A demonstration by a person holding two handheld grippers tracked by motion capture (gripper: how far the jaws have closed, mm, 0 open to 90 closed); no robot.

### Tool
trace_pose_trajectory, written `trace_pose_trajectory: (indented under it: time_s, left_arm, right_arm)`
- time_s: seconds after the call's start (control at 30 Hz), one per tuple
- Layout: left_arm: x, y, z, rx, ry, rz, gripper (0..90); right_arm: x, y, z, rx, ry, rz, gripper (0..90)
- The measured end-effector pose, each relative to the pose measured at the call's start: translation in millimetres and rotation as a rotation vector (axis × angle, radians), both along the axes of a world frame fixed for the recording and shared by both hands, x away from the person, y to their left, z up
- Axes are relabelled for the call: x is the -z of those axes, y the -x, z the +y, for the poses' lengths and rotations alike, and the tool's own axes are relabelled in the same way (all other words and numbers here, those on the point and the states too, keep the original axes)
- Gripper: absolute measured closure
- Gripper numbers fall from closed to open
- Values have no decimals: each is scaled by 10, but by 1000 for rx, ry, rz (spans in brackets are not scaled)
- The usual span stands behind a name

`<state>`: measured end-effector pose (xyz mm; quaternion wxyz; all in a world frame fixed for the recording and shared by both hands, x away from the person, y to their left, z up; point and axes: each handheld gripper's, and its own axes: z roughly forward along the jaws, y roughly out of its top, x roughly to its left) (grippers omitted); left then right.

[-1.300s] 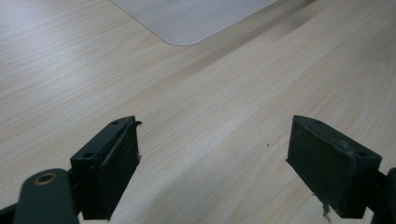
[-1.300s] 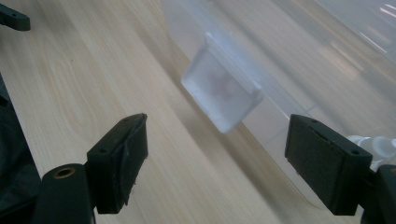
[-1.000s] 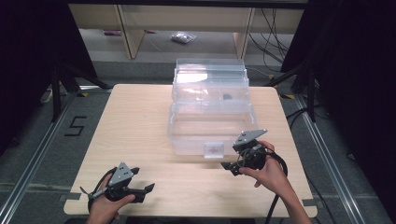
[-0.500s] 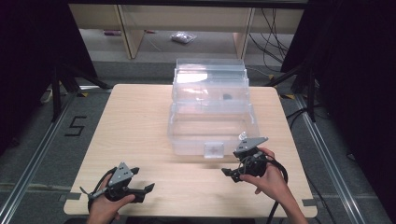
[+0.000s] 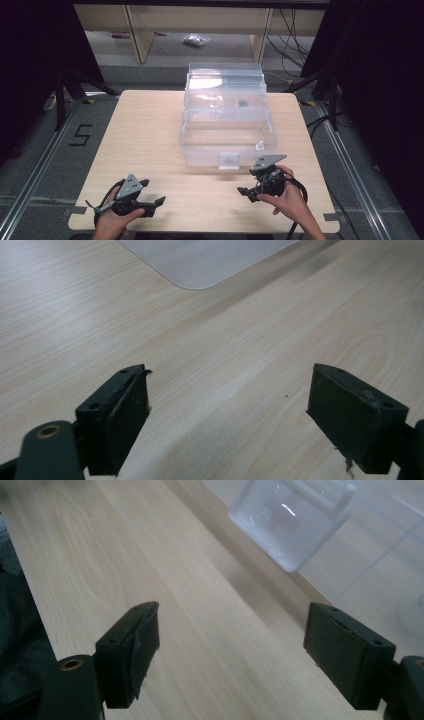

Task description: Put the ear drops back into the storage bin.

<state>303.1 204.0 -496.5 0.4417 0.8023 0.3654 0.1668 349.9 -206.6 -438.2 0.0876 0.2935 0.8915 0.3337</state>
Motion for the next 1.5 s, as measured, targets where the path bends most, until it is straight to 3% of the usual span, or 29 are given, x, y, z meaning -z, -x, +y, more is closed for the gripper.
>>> trace_pose_trajectory:
  time_s: [0.23,0.3,0.33,0.37,0.43,0.47,0.57,0.67,0.73,0.77,1.1,1.13,1.2,1.4,1.43,1.47,1.5]
  left_arm:
    - [-1,1,-2,1,-1,0,160]
    - [0,0,-3,2,1,-1,161]
    - [0,0,-3,2,1,-1,161]
    - [0,0,-3,2,1,-1,161]
    - [0,1,-3,2,1,-1,161]
    - [-1,1,-2,2,2,-1,161]
    - [-1,1,-3,2,1,-1,161]
    - [0,4,-9,0,9,-2,161]
    - [1,3,-9,0,9,-1,160]
    - [-2,3,-5,2,3,-1,161]
    - [-2,6,-10,0,7,-2,162]
    - [-6,9,-9,-2,0,-1,162]
    - [-1,5,-9,1,8,-1,162]
    - [-2,6,-9,1,6,-2,162]
    - [-5,4,-4,3,0,-2,162]
    - [-4,5,-6,2,3,-3,162]
    - [-4,5,-6,2,3,-3,162]
  right_arm:
    - [60,49,-12,0,-7,17,232]
    - [82,78,-10,36,-15,27,232]
    - [87,75,-19,13,-9,25,232]
    - [93,86,-27,31,-10,30,232]
    - [133,81,-38,11,-25,2,236]
    - [121,91,-50,15,-20,27,235]
    - [137,125,-84,52,-17,31,235]
    - [173,131,-98,38,-27,28,235]
    - [198,157,-119,63,-19,44,235]
    - [235,157,-123,55,-36,22,234]
    - [303,224,-162,83,-34,52,236]
    - [329,208,-164,67,-41,27,236]
    - [317,240,-169,84,-36,61,233]
    - [360,262,-185,90,-26,56,227]
    - [356,289,-174,103,-24,93,227]
    - [382,268,-192,84,-14,53,225]
    - [387,276,-188,84,-27,58,223]
